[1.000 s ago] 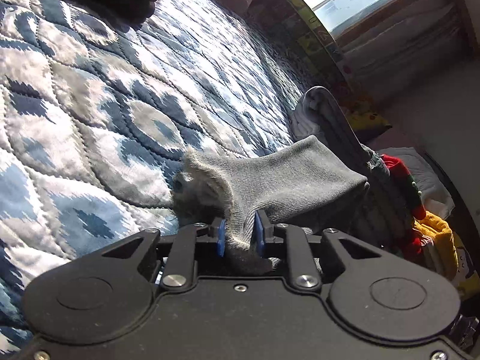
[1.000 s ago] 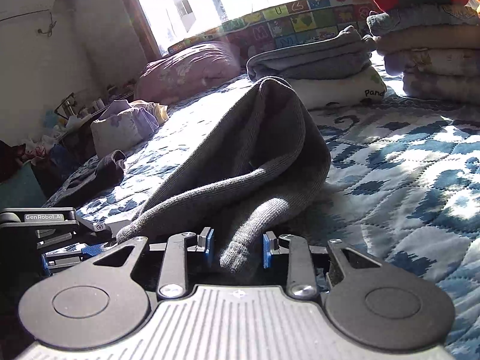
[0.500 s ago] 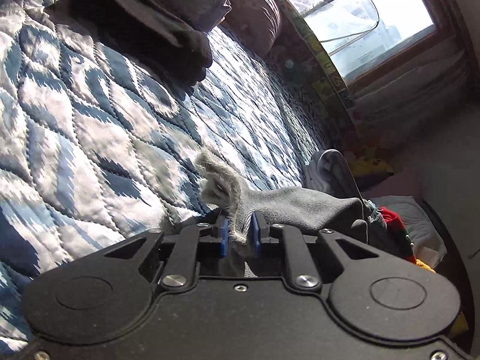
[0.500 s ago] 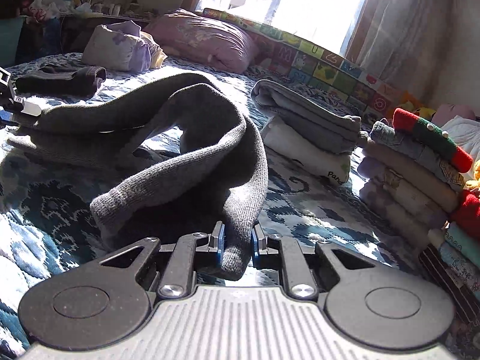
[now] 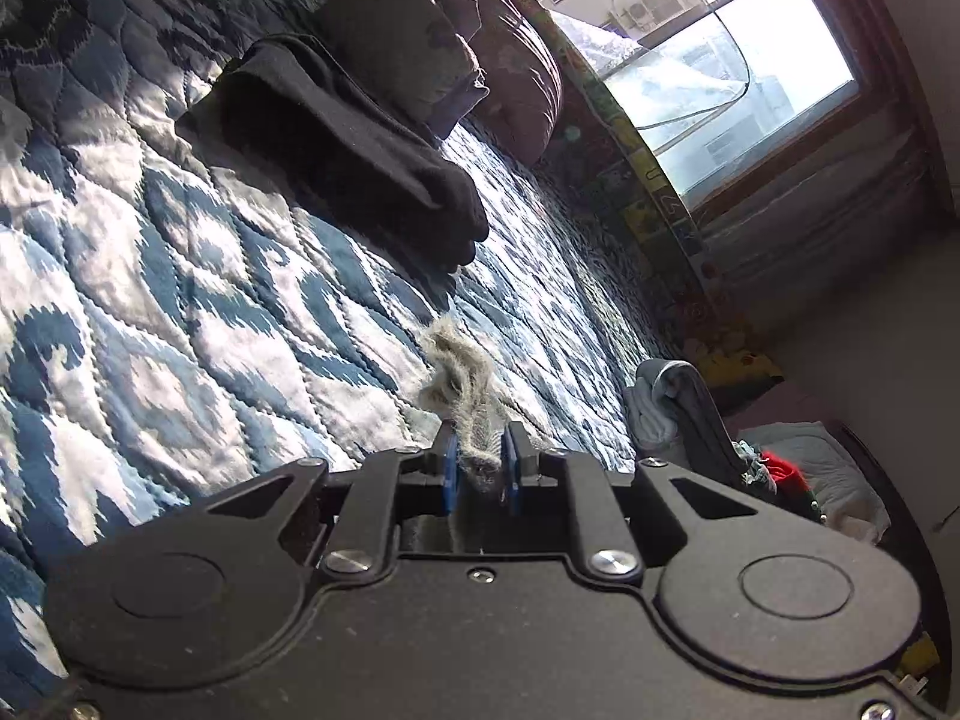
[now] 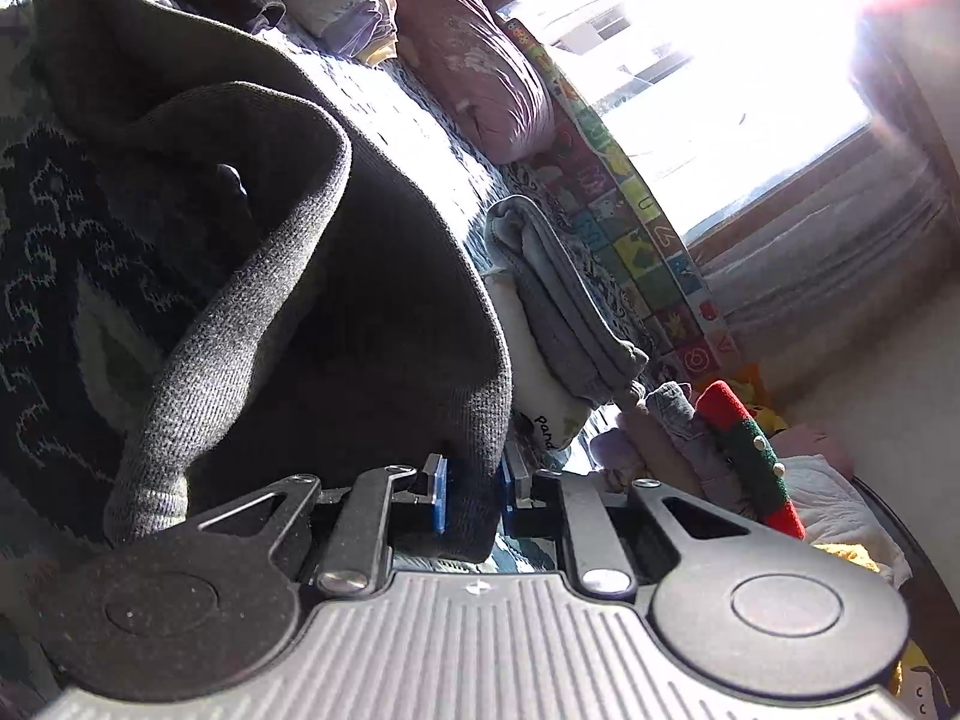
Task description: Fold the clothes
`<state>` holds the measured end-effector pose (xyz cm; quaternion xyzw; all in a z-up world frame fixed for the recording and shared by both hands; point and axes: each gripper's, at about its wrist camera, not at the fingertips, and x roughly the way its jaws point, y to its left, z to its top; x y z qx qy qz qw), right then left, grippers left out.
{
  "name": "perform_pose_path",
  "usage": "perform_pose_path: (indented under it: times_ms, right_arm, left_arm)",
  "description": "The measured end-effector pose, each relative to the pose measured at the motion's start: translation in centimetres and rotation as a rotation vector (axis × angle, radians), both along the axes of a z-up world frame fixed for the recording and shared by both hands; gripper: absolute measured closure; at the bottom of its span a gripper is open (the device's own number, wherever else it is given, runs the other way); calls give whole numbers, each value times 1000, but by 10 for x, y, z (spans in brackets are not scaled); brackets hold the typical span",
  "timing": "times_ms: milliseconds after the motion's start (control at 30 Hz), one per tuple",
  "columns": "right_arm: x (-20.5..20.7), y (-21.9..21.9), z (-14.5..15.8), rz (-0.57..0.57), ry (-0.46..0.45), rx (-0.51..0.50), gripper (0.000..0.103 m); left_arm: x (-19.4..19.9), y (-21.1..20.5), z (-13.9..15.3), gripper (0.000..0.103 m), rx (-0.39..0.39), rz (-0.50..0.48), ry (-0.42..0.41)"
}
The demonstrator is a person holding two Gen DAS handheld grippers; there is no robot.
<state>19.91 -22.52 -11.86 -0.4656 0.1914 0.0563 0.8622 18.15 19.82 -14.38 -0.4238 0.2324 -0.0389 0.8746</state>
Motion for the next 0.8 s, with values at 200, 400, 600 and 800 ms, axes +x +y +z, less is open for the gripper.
perform_pose_path:
  times_ms: [200,400,600,800]
  right_arm:
    - [-27,12,-13,78,-75,-109,86]
    - [-58,27,-19,167,-126,-161,86]
    - [-87,49,-33,290,-101,-212,87]
    - [-102,69,-50,349,-42,-223,87]
  left_arm:
    - [-6,19,-5,90,-3,9,-19]
    - [-17,42,-5,91,-54,41,-44]
    - [-29,60,6,91,-67,87,-90]
    - [-29,70,8,91,-75,136,-100]
